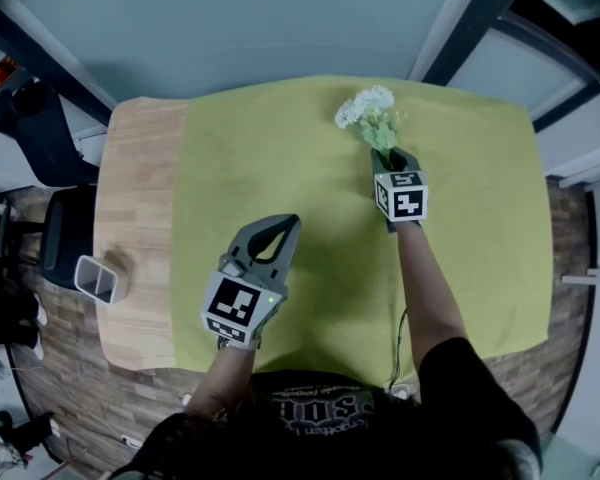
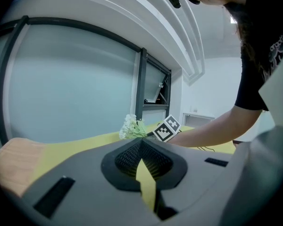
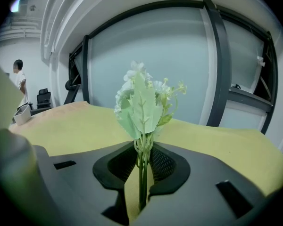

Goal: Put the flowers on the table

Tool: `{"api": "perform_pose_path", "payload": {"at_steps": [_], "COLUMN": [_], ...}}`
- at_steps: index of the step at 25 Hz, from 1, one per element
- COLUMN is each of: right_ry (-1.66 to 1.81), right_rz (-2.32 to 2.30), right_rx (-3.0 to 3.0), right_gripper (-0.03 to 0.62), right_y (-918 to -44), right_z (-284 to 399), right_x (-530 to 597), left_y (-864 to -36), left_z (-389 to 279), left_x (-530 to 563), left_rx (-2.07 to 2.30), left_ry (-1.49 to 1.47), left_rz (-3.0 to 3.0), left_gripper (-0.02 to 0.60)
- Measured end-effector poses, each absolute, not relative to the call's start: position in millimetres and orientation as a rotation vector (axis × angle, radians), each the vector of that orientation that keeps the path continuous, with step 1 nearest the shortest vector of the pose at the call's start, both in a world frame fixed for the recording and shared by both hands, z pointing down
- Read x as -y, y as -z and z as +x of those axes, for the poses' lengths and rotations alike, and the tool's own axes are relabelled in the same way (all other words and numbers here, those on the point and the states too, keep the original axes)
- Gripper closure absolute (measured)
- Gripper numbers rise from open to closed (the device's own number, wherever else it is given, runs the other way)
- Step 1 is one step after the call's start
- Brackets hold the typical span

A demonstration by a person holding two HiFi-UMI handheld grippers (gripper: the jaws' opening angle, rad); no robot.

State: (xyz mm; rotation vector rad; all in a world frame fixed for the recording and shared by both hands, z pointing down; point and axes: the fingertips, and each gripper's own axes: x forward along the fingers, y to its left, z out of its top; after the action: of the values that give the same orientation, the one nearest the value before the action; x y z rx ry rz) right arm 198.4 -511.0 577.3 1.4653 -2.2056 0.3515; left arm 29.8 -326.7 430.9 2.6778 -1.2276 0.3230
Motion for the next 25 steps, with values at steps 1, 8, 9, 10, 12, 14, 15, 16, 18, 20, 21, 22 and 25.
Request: {"api": "perform_pose_path", "payload": {"at_steps": [1,8,9,10,12,14,15,16,18,20,21,22,25], "right_ry": [-0.354,-0.414,-0.417,-0.420,-0.433,-0.451,-0.455,-0.457,-0.459,-0.450,-0.444,-0.439,-0.421], "right_rz": [1.462,1.476,1.472,1.467,1.458,1.442,1.433,1.426,1.425,1.436,1.442,1.449,1.480], "right_rx": [2.194,2.113,2.114,2.117,2.123,2.133,2.136,2.136,2.141,2.151,2.157,2.164,2.194], "right_gripper": [0.522,0.496,0.496,0.493,0.472,0.423,0.384,0.357,0.336,0.333,0.332,0.332,0.333], "right_y": [-582,-603,-604,-604,-605,-606,-606,-606,-603,-595,-590,-585,-564], "right_z": [199,205,205,205,206,205,204,204,205,207,208,209,210], "right_x": [511,509,509,509,508,506,505,504,500,496,494,492,481], "left_y": [-431,-431,-432,-432,-432,-430,-429,-428,-426,-423,-421,-419,-414], "left_z": [29,24,24,23,23,24,25,25,26,27,27,27,27], "left_x": [326,322,322,322,321,320,320,320,319,317,317,316,312], "left_rx": [1.228,1.223,1.226,1.232,1.236,1.231,1.229,1.230,1.228,1.222,1.218,1.212,1.209], "left_ry": [-0.325,-0.327,-0.322,-0.316,-0.308,-0.308,-0.307,-0.304,-0.301,-0.300,-0.300,-0.302,-0.288], "left_rz": [2.674,2.655,2.657,2.663,2.671,2.671,2.672,2.676,2.683,2.689,2.691,2.692,2.712], "left_gripper": [0.584,0.584,0.584,0.584,0.584,0.584,0.584,0.584,0.584,0.584,0.584,0.584,0.584]}}
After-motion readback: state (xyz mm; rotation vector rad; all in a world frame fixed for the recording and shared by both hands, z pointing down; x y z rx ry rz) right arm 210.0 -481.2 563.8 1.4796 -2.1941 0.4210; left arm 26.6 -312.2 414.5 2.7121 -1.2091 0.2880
